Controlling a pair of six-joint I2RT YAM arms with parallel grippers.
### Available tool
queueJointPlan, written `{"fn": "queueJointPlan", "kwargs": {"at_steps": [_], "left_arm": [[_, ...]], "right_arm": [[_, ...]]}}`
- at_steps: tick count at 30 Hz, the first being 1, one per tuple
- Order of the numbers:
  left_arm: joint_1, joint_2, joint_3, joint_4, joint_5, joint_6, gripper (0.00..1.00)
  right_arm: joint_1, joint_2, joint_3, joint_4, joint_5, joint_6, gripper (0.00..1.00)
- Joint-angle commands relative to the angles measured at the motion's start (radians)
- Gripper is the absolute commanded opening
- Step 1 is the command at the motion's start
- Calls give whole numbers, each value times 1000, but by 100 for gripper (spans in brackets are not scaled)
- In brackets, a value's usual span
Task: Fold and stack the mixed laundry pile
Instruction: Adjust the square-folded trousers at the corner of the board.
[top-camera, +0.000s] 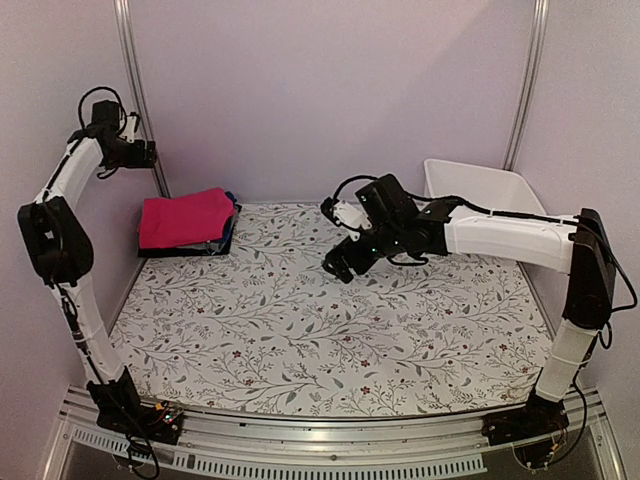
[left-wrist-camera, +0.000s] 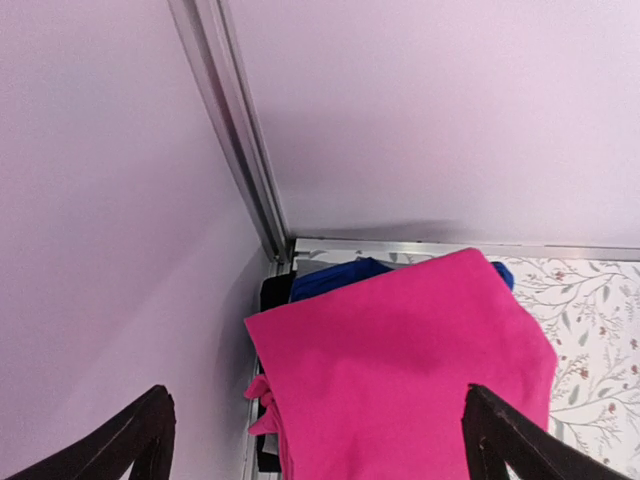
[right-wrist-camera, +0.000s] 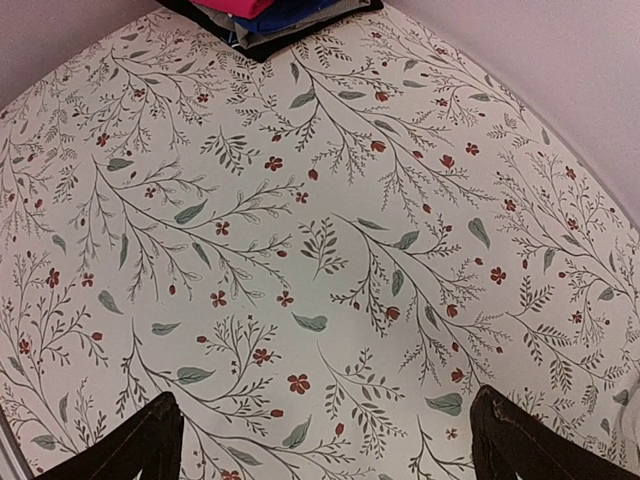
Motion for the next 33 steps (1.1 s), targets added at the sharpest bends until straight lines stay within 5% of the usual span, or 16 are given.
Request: {"fn": "queueJointPlan", "kwargs": {"at_steps": [1, 5, 18, 33], "left_arm": [[-14, -47, -97, 85, 155, -173, 100], [-16, 9, -68, 82, 242, -249, 100], [1, 358, 108, -158, -44, -347, 98], [54, 267, 99, -139, -116, -464, 100]], "right_arm": [[-47, -30, -26, 47, -26, 31, 99], [-66, -33, -45, 63, -61, 46, 99], [-87, -28, -62, 62, -95, 59, 99], [-111, 0, -49, 60, -133, 62, 99]]}}
